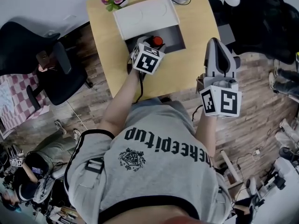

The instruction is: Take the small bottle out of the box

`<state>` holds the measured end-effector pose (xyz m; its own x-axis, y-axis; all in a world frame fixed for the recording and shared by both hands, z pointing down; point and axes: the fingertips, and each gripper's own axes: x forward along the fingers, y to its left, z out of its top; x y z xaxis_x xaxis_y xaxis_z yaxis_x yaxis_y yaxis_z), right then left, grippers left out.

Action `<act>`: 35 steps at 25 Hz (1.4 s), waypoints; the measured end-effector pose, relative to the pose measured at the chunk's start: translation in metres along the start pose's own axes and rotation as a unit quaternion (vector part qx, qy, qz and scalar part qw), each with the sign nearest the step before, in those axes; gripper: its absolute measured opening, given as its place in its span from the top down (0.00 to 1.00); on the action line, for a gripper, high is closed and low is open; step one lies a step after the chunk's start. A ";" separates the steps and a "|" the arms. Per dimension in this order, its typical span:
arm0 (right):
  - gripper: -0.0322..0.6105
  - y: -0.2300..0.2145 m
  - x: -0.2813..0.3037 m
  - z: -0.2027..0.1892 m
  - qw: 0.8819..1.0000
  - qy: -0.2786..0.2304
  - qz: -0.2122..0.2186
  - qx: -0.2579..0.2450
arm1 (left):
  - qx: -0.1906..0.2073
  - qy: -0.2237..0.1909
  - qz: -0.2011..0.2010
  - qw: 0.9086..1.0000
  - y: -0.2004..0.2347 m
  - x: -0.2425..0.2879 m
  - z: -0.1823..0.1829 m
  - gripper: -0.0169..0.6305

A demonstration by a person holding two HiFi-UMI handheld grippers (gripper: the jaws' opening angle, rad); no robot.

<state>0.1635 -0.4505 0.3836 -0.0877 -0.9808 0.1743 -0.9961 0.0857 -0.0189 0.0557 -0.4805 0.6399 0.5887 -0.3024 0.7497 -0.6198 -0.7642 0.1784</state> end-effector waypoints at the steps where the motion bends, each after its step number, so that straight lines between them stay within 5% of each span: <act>1: 0.95 0.000 0.001 -0.001 1.000 0.000 0.000 0.001 | 0.002 -0.002 0.001 1.000 0.000 0.000 0.000 0.64; 16: 0.95 0.015 0.004 -0.008 1.000 0.002 0.018 0.000 | 0.005 -0.030 0.009 1.000 0.002 -0.018 0.011 0.63; 35: 0.95 0.059 -0.001 0.005 0.993 -0.015 0.119 -0.008 | -0.052 -0.199 0.090 0.975 0.000 -0.149 0.078 0.63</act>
<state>0.1049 -0.4456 0.3774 -0.3214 -0.9369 0.1375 -0.9469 0.3190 -0.0397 0.0086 -0.4796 0.4784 0.6066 -0.6392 0.4726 -0.7692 -0.6222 0.1458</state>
